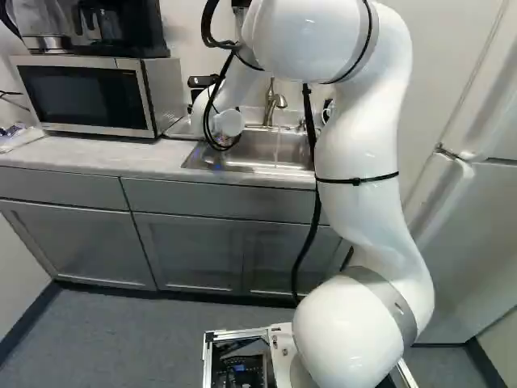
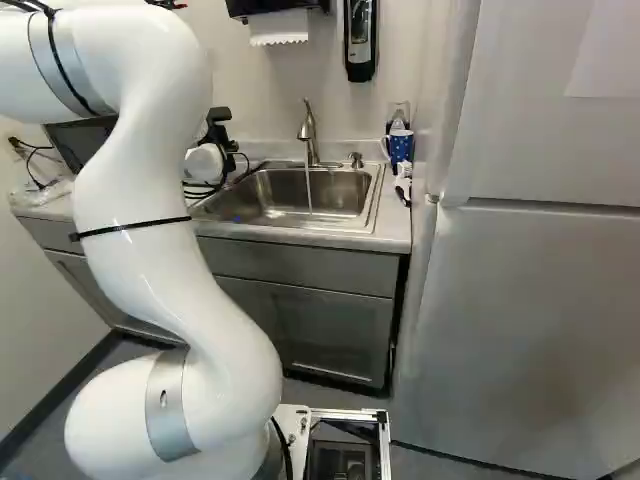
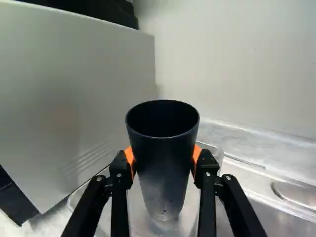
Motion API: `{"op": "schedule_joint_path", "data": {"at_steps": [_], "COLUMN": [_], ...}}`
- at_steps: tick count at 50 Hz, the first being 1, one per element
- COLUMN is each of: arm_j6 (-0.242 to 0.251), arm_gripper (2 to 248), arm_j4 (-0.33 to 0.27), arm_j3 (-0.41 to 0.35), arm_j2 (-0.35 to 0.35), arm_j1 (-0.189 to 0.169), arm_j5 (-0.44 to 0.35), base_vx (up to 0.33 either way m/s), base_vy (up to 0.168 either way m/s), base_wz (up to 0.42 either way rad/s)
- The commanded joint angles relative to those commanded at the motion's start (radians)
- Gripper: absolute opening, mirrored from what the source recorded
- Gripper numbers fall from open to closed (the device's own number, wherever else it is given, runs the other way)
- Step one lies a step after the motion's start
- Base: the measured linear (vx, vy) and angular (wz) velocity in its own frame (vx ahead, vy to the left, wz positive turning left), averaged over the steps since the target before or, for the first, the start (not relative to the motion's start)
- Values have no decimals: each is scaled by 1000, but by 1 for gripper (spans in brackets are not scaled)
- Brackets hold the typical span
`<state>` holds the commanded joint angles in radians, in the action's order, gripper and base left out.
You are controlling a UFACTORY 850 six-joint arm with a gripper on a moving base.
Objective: Rinse the cup and place it in the tray
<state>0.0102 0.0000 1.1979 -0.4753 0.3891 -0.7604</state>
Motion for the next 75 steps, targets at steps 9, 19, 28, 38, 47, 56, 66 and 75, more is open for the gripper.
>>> {"op": "schedule_joint_path", "data": {"at_steps": [9, 19, 28, 38, 47, 56, 66, 75], "arm_j6": [0, 0, 0, 0, 0, 0, 0, 0], "arm_gripper": [125, 125, 125, 125, 125, 125, 125, 125], "arm_j4": [0, 0, 0, 7, 26, 48, 70, 75], "arm_j3": [-5, -5, -5, -5, -5, -5, -5, -5], "arm_j2": [-12, -13, -13, -13, -13, -13, -13, -13], "arm_j1": [0, 0, 0, 0, 0, 0, 0, 0], "arm_j5": [-16, -18, -18, -6, 3, 11, 21, 22], "base_vx": [0, 0, 0, 0, 0, 0, 0, 0], "base_vy": [0, 0, 0, 0, 0, 0, 0, 0], "base_wz": [0, 0, 0, 0, 0, 0, 0, 0]}}
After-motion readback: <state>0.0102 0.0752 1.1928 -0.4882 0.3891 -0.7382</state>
